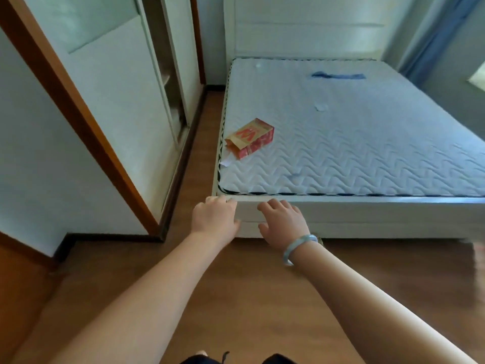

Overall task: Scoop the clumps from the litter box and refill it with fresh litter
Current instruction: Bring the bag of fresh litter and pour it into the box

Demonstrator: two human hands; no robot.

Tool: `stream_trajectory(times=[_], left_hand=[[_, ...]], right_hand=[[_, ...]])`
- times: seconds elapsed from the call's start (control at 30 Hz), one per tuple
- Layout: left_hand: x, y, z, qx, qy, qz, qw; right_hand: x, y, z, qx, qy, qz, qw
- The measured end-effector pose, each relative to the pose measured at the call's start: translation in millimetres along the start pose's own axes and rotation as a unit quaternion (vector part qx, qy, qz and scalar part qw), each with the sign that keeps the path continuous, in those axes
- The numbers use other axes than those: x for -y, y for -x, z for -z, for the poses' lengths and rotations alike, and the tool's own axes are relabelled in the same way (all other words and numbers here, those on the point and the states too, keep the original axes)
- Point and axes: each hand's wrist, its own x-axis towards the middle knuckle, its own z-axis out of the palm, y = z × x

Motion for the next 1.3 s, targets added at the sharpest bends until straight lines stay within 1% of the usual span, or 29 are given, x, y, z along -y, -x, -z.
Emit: stream_trajectory(times=[0.13,0.3,0.53,0.63,0.73,0.87,0.97,1.1,1.3], left_hand=[[-37,-44,-9,0.027,-0.006,-0.053,0.998],[-80,-105,-15,0.034,0.005,-0.128,0.991],[-129,-195,-34,0.06,0.011,-0.24,0.969],[-150,-226,-47,0.069,0.001,-0.279,0.958],[-173,-251,-62,0.088,-0.009,-0.3,0.95],[-204,-277,-86,0.105,-0.005,-0.318,0.942],[-228,-296,-106,0.104,0.003,-0.315,0.943],[-259,-316,-139,0.104,0.001,-0.294,0.95],[-296,-337,-207,0.132,0.02,-0.248,0.96]], right_hand=[[-47,0,-1,-0.006,-0.002,-0.07,0.998],[-104,-13,-2,-0.005,-0.013,-0.158,0.987],[-165,-48,-13,-0.036,-0.051,-0.276,0.959],[-188,-58,-20,-0.041,-0.068,-0.326,0.942],[-213,-65,-26,-0.031,-0.083,-0.359,0.929],[-249,-72,-34,-0.024,-0.097,-0.385,0.917],[-285,-78,-44,-0.022,-0.103,-0.39,0.915],[-334,-87,-64,-0.023,-0.093,-0.375,0.922],[-394,-98,-115,0.003,-0.087,-0.34,0.936]])
